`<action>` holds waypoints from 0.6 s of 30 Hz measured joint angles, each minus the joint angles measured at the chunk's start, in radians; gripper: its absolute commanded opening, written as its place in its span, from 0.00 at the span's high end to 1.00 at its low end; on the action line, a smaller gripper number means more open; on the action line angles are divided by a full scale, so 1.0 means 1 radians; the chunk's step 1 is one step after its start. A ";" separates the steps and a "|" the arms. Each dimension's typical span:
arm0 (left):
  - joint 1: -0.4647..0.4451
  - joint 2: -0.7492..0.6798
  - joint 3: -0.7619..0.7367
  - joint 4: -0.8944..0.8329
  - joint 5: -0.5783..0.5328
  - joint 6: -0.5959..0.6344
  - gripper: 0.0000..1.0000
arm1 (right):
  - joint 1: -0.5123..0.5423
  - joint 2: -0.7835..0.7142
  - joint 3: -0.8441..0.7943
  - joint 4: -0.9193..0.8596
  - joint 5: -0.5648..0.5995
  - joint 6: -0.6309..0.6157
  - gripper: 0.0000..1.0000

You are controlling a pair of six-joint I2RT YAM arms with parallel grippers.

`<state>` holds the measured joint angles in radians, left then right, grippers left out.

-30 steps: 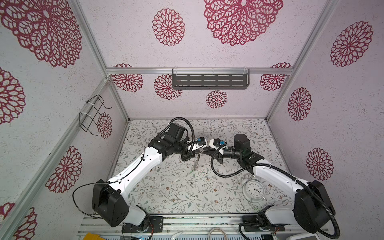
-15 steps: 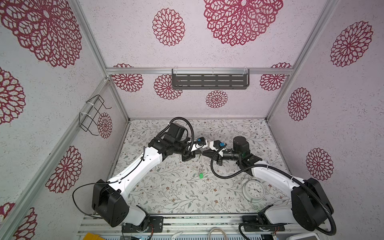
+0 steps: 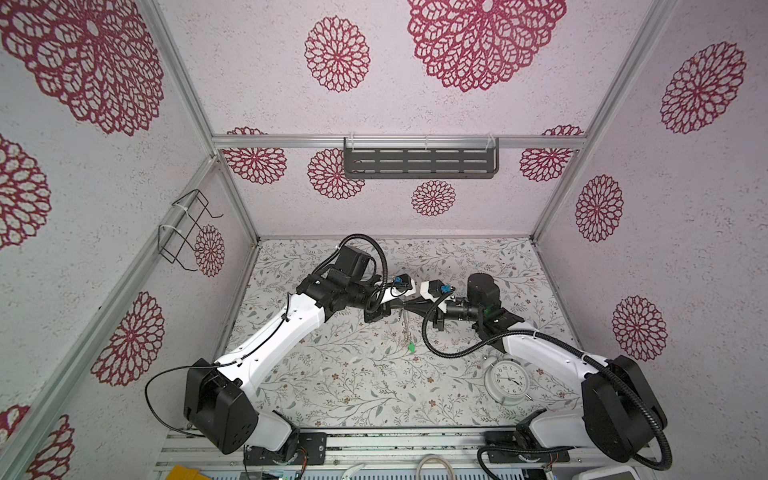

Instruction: Remove the keys from the keyring

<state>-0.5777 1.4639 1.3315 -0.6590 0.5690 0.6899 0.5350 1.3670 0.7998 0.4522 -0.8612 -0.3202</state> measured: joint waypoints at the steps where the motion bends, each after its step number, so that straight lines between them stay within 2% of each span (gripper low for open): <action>1: 0.000 0.000 0.000 0.000 0.000 0.002 1.00 | 0.001 0.000 0.000 0.000 -0.002 0.000 0.94; 4: 0.000 0.000 0.000 -0.006 0.001 0.010 1.00 | 0.002 0.000 -0.004 0.001 -0.006 -0.001 1.00; 7: 0.000 0.002 0.001 -0.018 0.003 0.016 1.00 | 0.004 0.000 -0.010 0.004 -0.008 0.000 1.00; 10: 0.000 0.003 0.005 -0.022 0.003 0.018 0.81 | 0.005 0.000 -0.016 0.018 -0.008 0.001 1.00; 12: 0.006 0.003 0.011 -0.024 0.005 0.005 0.73 | 0.004 0.000 -0.023 0.022 -0.007 0.003 1.00; 15: 0.029 -0.001 0.014 -0.010 0.016 -0.030 0.68 | 0.004 0.000 -0.034 0.022 -0.005 0.013 1.00; 18: 0.072 -0.031 -0.015 0.031 0.021 -0.069 0.67 | 0.004 0.000 -0.041 0.026 0.002 0.035 1.00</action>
<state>-0.5056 1.4326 1.3167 -0.6277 0.5900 0.6209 0.5392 1.3666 0.7586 0.4786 -0.8597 -0.2848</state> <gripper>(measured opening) 0.327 0.050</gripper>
